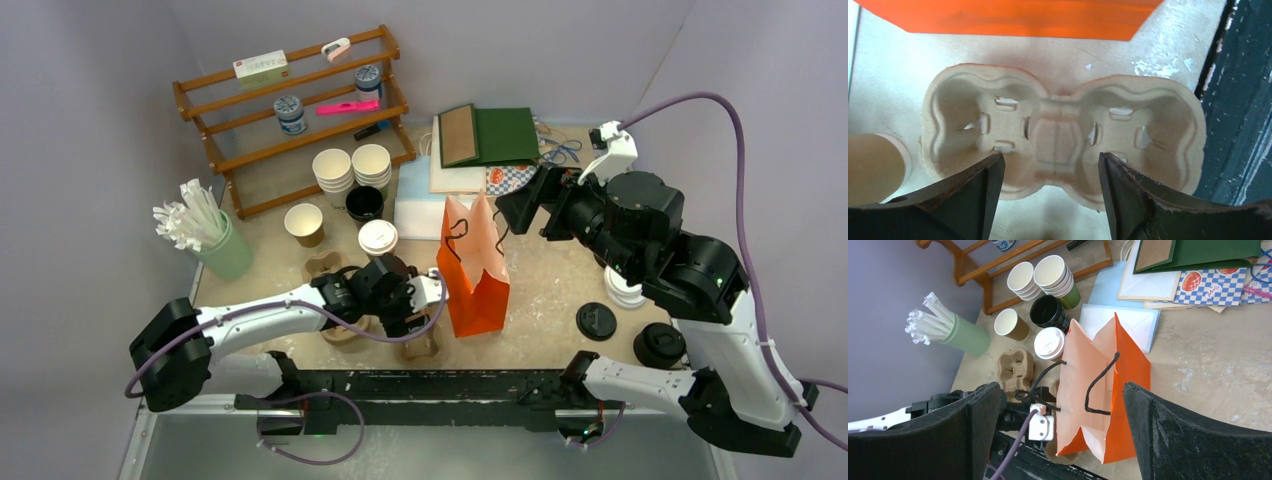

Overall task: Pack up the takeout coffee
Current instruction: Pick up the cup tray from the center of the board.

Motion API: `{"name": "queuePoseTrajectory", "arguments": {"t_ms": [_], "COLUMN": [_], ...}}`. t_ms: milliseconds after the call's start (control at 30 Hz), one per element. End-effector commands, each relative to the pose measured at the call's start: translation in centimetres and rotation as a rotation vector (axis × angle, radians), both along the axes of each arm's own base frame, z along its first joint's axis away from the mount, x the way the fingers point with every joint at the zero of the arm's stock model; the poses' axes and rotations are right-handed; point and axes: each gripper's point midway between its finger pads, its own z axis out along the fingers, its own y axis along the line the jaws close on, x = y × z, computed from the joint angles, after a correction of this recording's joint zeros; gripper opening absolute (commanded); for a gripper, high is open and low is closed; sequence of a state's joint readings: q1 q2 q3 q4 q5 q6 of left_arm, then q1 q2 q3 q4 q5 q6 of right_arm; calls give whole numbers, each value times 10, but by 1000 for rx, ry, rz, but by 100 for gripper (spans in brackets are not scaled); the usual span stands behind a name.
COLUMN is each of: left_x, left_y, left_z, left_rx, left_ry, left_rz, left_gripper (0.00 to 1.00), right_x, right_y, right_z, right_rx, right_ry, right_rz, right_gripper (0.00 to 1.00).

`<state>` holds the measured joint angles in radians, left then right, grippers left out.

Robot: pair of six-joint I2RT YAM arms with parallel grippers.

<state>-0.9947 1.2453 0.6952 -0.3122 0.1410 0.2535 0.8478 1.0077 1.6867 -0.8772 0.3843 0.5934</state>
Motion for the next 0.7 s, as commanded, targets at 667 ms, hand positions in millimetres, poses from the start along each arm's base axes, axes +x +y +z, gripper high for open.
{"name": "queuePoseTrajectory", "arguments": {"t_ms": [667], "left_x": [24], "left_y": [-19], "left_z": [-17], "left_rx": [28], "left_ry": [20], "left_rz": [-13], "left_gripper": [46], "right_x": [8], "right_y": [2], "right_z": [8], "right_rx": [9], "right_ry": [-18], "right_rz": [-30], "right_gripper": [92]}}
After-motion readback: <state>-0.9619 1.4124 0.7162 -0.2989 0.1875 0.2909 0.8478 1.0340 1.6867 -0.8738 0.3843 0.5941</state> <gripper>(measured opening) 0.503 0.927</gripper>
